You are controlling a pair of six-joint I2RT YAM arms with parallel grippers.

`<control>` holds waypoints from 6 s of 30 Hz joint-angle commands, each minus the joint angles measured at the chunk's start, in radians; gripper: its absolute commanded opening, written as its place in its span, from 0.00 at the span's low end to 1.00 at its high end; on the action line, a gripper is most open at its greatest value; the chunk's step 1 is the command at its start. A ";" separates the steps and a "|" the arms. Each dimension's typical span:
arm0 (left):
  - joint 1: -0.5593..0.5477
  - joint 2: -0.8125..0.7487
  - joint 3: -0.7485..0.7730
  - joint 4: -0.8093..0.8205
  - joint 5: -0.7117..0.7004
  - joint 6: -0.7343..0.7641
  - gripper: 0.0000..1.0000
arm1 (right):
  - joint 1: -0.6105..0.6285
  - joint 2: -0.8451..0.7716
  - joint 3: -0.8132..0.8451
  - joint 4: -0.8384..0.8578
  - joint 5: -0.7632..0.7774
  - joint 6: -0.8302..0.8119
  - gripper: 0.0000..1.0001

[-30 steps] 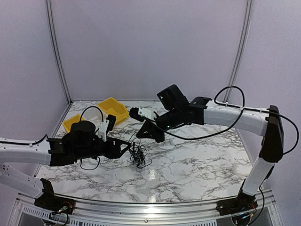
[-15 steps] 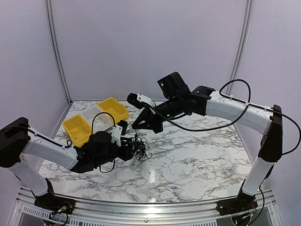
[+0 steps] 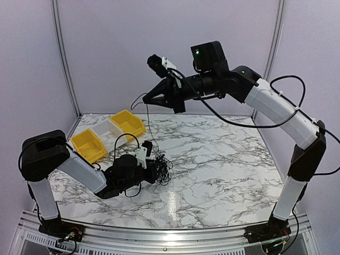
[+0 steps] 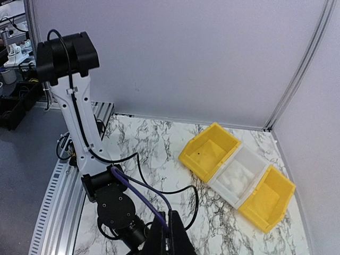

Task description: Untangle the cables

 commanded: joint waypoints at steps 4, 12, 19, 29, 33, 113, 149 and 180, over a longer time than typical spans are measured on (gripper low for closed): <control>-0.001 0.040 -0.034 0.085 0.014 -0.095 0.33 | -0.085 -0.019 0.239 0.012 -0.063 -0.028 0.00; -0.006 -0.014 -0.110 0.068 0.010 -0.185 0.31 | -0.146 0.056 0.485 0.031 0.004 -0.108 0.00; -0.048 -0.145 -0.153 0.022 -0.065 -0.179 0.38 | -0.155 0.047 0.496 0.025 0.012 -0.086 0.00; -0.083 -0.477 -0.099 -0.376 -0.118 -0.141 0.58 | -0.200 -0.172 -0.167 0.171 -0.013 -0.049 0.00; -0.092 -0.590 -0.096 -0.505 -0.105 -0.113 0.60 | -0.203 -0.245 -0.464 0.259 -0.023 -0.037 0.00; 0.114 -0.814 0.680 -1.415 -0.801 0.077 0.00 | -0.179 -0.296 -0.792 0.370 0.028 -0.066 0.43; 0.773 -0.580 0.349 -1.190 -0.385 0.088 0.00 | -0.178 -0.245 -0.792 0.339 0.045 -0.119 0.41; 0.806 -0.295 0.374 -1.275 -0.110 0.062 0.00 | -0.141 -0.153 -0.783 0.316 0.087 -0.150 0.40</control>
